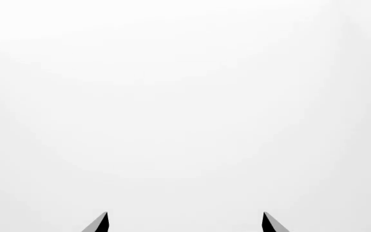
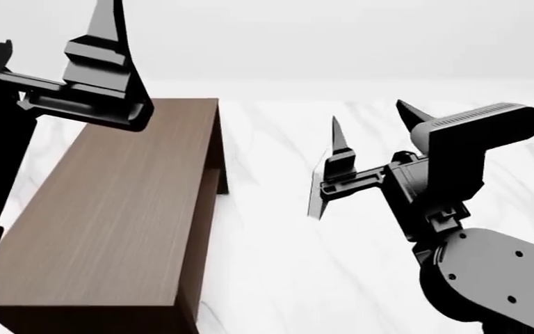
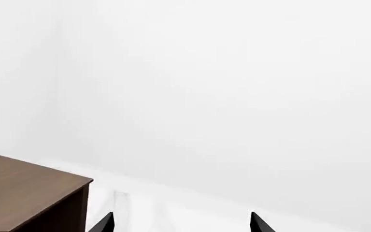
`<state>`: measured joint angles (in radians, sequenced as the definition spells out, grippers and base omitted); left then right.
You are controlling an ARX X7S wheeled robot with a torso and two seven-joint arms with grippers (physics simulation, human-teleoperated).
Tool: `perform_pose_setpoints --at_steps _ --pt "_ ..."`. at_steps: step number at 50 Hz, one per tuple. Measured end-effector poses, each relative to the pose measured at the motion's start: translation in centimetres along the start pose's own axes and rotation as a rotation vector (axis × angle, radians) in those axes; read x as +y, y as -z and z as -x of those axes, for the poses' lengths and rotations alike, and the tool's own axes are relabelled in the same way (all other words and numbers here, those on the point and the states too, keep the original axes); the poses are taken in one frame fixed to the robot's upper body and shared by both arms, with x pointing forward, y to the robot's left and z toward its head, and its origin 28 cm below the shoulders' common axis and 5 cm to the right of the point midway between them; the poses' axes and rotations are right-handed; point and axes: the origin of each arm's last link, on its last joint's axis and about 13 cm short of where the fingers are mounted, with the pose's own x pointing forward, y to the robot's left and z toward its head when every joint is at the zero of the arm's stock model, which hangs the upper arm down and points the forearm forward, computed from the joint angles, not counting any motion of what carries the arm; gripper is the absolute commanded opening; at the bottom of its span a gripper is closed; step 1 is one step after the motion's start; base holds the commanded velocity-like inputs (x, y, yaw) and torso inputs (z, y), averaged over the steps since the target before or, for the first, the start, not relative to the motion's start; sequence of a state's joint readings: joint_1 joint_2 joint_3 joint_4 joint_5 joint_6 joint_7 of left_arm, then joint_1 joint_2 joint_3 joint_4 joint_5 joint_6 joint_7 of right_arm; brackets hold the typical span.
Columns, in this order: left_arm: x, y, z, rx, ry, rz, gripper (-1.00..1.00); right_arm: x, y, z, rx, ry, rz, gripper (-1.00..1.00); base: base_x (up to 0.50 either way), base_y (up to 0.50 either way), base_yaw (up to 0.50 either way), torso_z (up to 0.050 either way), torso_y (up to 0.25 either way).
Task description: Pick up the book on the right and place it under the cabinet shelf.
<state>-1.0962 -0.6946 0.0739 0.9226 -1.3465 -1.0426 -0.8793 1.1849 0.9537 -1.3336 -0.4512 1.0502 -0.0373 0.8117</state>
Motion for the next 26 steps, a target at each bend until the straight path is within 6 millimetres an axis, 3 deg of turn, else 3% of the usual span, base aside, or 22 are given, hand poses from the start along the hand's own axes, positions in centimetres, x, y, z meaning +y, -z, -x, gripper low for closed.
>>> perform_pose_setpoints --at_steps 26 --pt "-0.1 1.2 0.5 0.027 -0.003 0.016 1.00 -1.6 -5.0 0.1 -0.120 0.052 0.019 1.00 0.00 0.00 0.00 0.000 0.106"
